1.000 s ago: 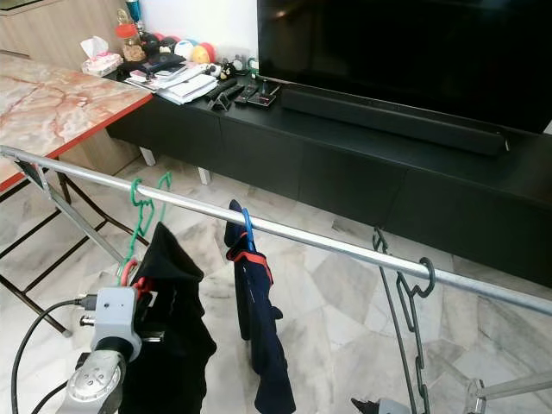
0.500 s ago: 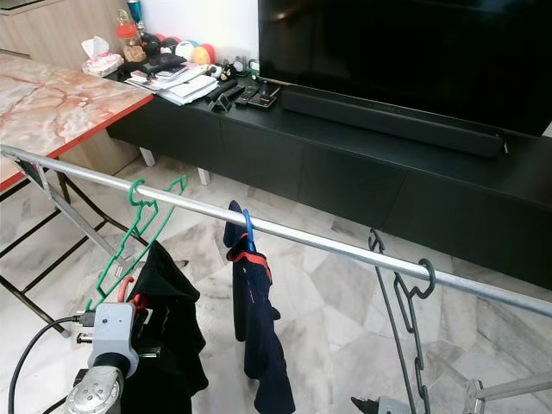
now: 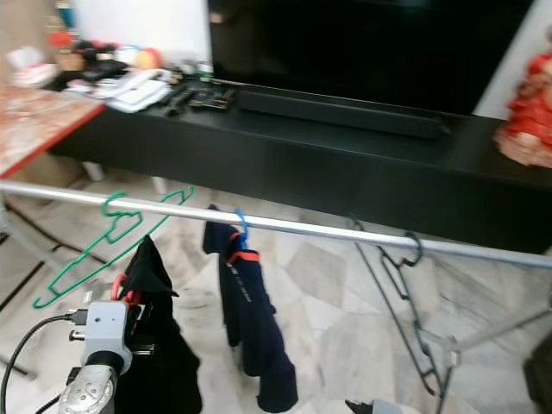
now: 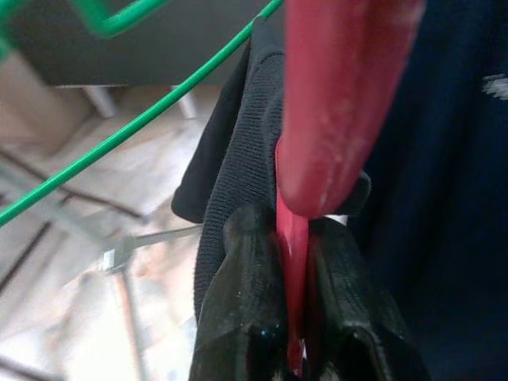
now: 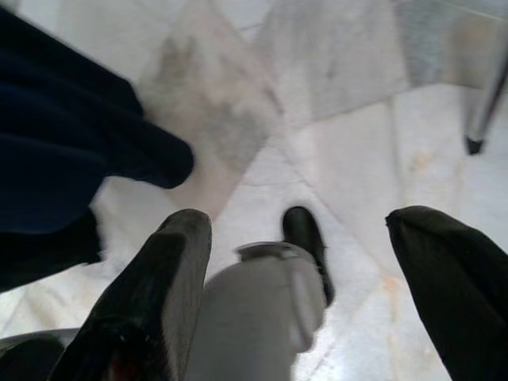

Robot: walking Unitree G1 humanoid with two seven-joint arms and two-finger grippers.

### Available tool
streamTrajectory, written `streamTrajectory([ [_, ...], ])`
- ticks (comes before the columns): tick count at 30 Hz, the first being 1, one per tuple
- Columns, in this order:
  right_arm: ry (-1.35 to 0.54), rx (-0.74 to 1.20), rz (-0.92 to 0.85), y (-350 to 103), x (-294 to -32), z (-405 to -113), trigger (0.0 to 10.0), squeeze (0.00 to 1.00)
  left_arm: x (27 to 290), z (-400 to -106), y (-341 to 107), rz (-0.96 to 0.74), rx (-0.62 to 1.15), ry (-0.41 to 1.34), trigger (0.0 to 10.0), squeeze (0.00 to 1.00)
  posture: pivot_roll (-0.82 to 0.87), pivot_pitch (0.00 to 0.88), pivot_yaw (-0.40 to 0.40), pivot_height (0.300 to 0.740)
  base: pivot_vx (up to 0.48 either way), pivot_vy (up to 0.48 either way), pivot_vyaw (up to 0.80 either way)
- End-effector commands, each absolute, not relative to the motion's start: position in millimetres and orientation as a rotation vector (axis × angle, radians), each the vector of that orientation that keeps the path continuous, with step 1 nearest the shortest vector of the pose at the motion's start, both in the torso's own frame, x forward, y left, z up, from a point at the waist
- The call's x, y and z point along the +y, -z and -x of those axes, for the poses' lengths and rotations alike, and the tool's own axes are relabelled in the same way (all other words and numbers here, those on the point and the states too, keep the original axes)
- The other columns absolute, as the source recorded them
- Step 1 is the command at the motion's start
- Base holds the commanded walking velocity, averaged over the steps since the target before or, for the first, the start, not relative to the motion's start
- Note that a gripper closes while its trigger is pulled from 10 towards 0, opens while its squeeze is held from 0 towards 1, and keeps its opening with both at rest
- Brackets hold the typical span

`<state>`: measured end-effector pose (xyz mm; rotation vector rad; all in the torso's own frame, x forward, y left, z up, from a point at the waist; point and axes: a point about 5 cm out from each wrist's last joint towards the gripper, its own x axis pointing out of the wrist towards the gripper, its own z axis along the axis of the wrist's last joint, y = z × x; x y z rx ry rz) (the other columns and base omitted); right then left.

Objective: Hang hanger

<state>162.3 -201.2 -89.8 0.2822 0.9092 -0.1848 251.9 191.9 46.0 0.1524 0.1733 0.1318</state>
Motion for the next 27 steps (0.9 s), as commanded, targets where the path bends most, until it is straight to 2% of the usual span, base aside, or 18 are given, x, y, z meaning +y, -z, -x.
streamTrajectory([
  [1,0.188,0.917,-0.281,90.3,-202.5,-160.8,10.0,0.00,191.5,-252.9,-50.1,-0.156,0.144,-0.131,10.0,0.00,-0.03,0.110,0.006,0.740,0.000,0.000,-0.77],
  [9,0.185,0.919,-0.281,90.3,-202.4,-160.9,10.0,0.00,192.8,-253.6,-50.3,-0.147,0.143,-0.149,10.0,0.00,-0.03,0.111,0.006,0.740,0.000,0.000,-0.78],
  [12,0.179,0.920,-0.278,90.2,-202.4,-161.0,10.0,0.00,193.5,-253.8,-50.3,-0.142,0.146,-0.158,10.0,0.00,-0.03,0.113,0.005,0.740,0.000,0.480,-0.78],
  [27,0.181,0.914,-0.280,90.1,-202.0,-161.1,10.0,0.00,192.8,-254.8,-52.5,-0.150,0.133,-0.156,10.0,0.00,-0.03,0.116,0.009,0.740,0.000,0.000,0.00],
])
